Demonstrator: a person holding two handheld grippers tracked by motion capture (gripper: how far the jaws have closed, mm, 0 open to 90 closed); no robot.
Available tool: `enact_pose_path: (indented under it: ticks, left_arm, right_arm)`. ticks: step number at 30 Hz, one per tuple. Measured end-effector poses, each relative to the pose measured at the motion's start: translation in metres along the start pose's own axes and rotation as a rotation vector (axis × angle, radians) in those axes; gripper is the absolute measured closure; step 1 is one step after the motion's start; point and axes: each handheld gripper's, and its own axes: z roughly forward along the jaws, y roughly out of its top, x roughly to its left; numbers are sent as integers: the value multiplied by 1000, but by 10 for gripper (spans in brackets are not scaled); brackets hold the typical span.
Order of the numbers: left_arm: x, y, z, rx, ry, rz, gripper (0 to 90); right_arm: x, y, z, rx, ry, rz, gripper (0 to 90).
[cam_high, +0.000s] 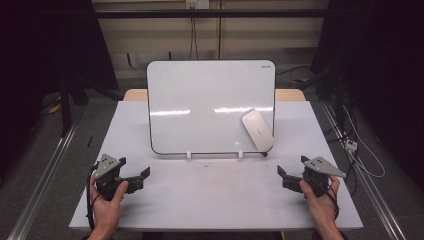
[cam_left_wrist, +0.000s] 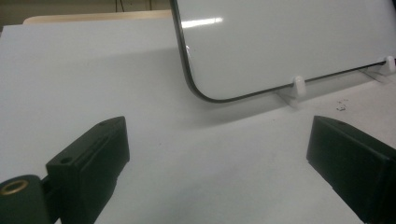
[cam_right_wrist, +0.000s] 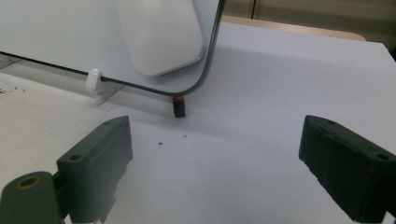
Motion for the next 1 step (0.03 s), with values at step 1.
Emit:
enact_pose_path:
  ticks: [1]
  left_arm:
    - [1,1,-1,2,1,9,59]
  right_arm:
    - [1,0,1,3,3,-1,97]
